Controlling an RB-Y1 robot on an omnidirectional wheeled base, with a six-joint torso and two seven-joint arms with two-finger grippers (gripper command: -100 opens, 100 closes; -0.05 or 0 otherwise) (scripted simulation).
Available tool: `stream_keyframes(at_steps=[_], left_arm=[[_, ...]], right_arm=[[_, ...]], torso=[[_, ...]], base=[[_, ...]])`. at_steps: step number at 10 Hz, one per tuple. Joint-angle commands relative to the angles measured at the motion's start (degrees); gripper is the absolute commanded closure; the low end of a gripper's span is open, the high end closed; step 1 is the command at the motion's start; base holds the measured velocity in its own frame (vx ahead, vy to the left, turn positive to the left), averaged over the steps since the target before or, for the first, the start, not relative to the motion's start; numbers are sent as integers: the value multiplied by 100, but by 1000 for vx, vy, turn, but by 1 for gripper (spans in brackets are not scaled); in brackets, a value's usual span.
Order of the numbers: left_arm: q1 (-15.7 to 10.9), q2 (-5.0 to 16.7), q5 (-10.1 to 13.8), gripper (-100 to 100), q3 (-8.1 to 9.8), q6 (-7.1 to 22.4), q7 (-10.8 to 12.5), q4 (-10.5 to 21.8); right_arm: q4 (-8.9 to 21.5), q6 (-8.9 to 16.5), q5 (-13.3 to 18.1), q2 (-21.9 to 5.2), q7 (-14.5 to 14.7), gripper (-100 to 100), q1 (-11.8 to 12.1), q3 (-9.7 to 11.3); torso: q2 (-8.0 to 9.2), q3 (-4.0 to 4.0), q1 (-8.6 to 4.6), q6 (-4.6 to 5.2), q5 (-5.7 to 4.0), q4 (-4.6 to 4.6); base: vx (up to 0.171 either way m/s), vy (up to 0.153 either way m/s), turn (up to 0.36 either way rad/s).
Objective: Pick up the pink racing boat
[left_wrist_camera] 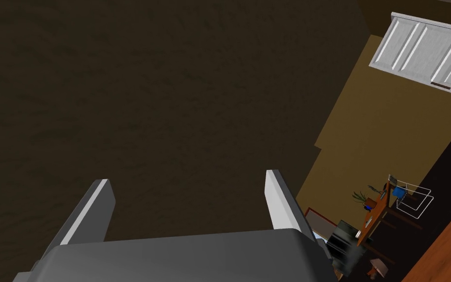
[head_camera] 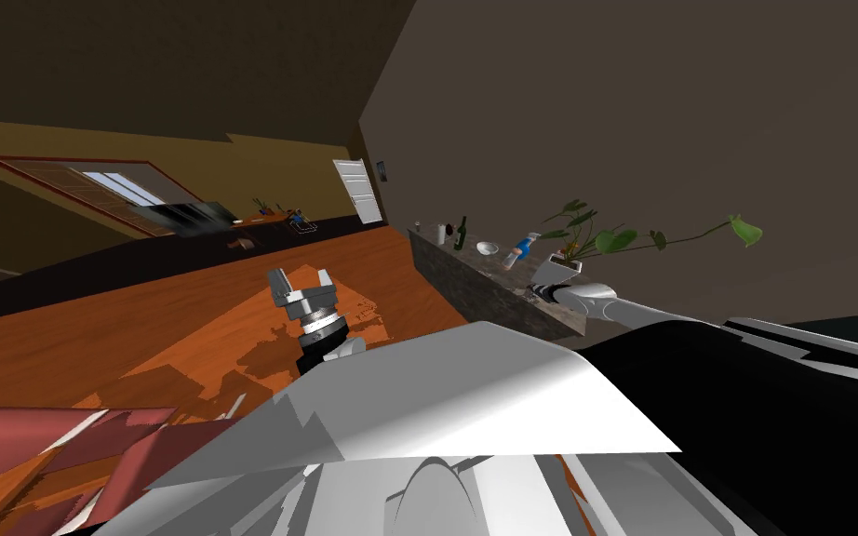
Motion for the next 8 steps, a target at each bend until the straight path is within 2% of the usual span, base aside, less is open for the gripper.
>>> stream_keyframes(at_steps=[1, 4, 5, 8], left_arm=[[0, 0, 0, 0, 0, 0, 0, 0], [1, 0, 0, 0, 0, 0, 0, 0], [1, 0, 0, 0, 0, 0, 0, 0], [0, 0, 0, 0, 0, 0, 0, 0]], right_arm=[[-31, 70, -109, 43, 257, -100, 78, -75], [-162, 218, -307, 161, 769, -100, 314, -294], [-162, 218, -307, 161, 810, -100, 314, -294], [-293, 366, -505, 280, 1340, -100, 550, -513]], torso=[[0, 0, 0, 0, 0, 0], [-13, -7, -1, 3, -1, -2], [-14, -8, 3, 2, 0, -3], [2, 1, -9, 2, -2, 1]], base=[[103, -8, -120], [147, 5, -180], [100, 9, -56], [110, -1, -148]])
